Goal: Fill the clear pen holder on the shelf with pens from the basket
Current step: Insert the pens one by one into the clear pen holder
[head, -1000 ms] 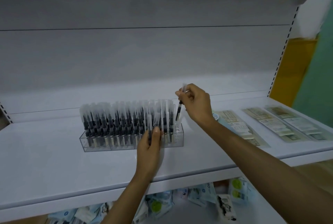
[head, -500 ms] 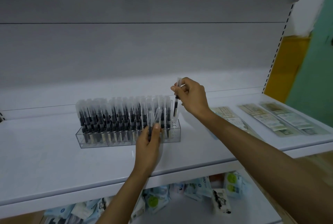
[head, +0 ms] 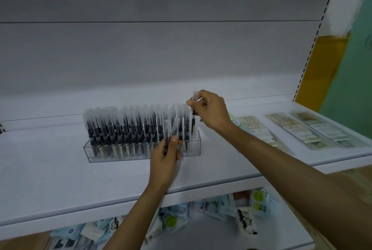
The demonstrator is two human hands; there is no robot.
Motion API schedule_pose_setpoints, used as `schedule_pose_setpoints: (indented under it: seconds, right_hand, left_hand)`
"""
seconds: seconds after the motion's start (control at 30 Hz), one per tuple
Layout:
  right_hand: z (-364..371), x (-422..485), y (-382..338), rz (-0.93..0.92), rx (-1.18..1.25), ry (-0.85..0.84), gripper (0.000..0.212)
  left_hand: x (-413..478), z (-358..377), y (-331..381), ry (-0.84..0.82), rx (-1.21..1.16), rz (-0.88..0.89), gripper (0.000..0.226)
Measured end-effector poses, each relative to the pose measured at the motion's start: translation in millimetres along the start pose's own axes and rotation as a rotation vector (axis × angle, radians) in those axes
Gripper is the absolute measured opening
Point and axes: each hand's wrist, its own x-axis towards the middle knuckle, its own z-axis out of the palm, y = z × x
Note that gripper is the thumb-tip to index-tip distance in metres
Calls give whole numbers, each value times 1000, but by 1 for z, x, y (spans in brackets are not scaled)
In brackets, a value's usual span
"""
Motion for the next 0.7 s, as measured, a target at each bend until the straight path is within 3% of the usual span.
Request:
schedule_pose_setpoints:
  seconds: [0.47,0.7]
  right_hand:
    - [-5,-1,8,116,55,-110,13]
    - [0,-5,11,23,-157,-116,2]
  left_hand:
    - [-1,-1,1,0,-11,-7,32]
    - [-1,-1,0,1,-24,-22,30]
